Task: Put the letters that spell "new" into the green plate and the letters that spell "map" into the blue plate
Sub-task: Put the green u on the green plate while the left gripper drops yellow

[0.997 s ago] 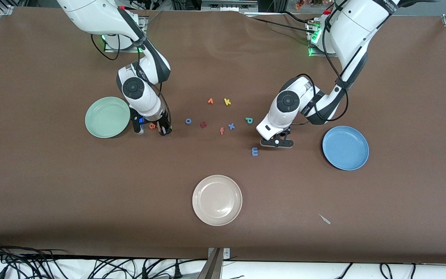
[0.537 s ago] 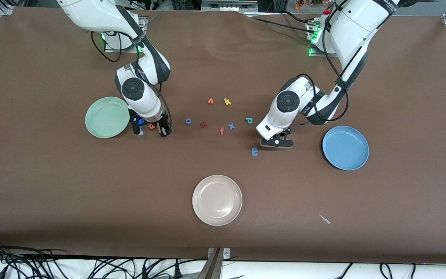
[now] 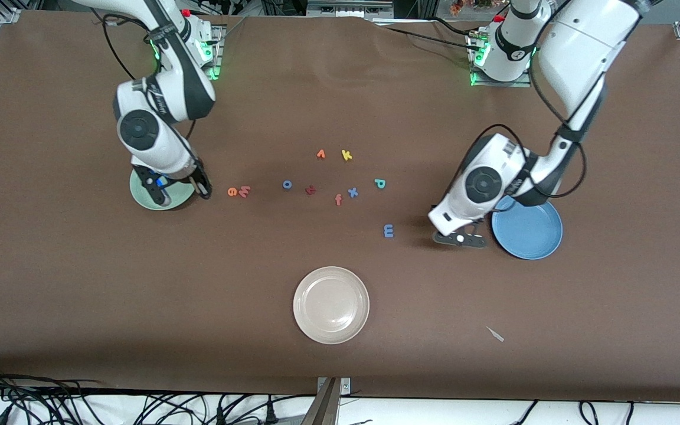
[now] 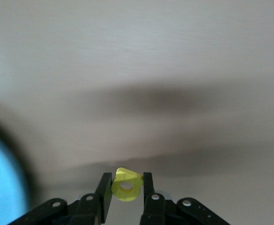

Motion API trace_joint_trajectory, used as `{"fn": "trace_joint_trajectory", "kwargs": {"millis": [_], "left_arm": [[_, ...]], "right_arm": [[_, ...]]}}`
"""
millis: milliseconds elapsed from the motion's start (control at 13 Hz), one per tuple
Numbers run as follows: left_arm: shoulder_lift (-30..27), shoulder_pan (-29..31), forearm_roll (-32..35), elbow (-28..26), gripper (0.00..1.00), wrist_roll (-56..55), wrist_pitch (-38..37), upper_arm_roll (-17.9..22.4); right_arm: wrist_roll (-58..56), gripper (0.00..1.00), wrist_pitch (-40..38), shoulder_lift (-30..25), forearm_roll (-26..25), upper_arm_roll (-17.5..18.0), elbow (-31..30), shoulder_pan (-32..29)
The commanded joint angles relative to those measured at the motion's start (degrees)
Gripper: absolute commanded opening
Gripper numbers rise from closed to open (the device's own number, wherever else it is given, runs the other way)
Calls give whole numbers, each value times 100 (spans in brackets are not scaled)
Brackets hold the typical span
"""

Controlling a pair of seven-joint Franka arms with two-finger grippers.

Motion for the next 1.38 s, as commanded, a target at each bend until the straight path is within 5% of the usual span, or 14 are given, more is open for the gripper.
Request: {"fn": "trace_joint_trajectory", "kwargs": {"millis": [0,153,307,384,460,537,614,921,1304], "left_arm": [[-155,486,-64,227,15,1165,-670,-78],[-199,733,-56,254,15,1807,-838,-69],[-191,1118,-47,245,17,2510,-909,-69],[-165,1216,-12,245,21,2783,-900,-60],[-129,1295,32,245,27,2899,-883,-60],[-86,1322,32,228,47,2917,-839,-60],[-59,1322,32,236,94,2918,-830,-60],[-155,1174,-413,342,100,2306,-891,-208],[-181,1155,-855,-78,100,110,-164,-1148]], "right_arm": [[-1321,7,90,-622,31,-666,-854,7],[-2340,8,492,-509,75,-1290,-1118,7],[-3158,13,818,-360,722,-1503,-1347,7],[-3580,22,976,-202,891,-1677,-1374,-2],[-3915,46,1030,-87,1014,-1845,-1374,-2],[-3980,89,996,-86,1129,-1855,-1357,7],[-3971,99,943,-130,1139,-1838,-1313,7],[-2834,99,172,-131,1139,-1269,-481,138],[-549,99,116,658,1139,-634,461,428]]}}
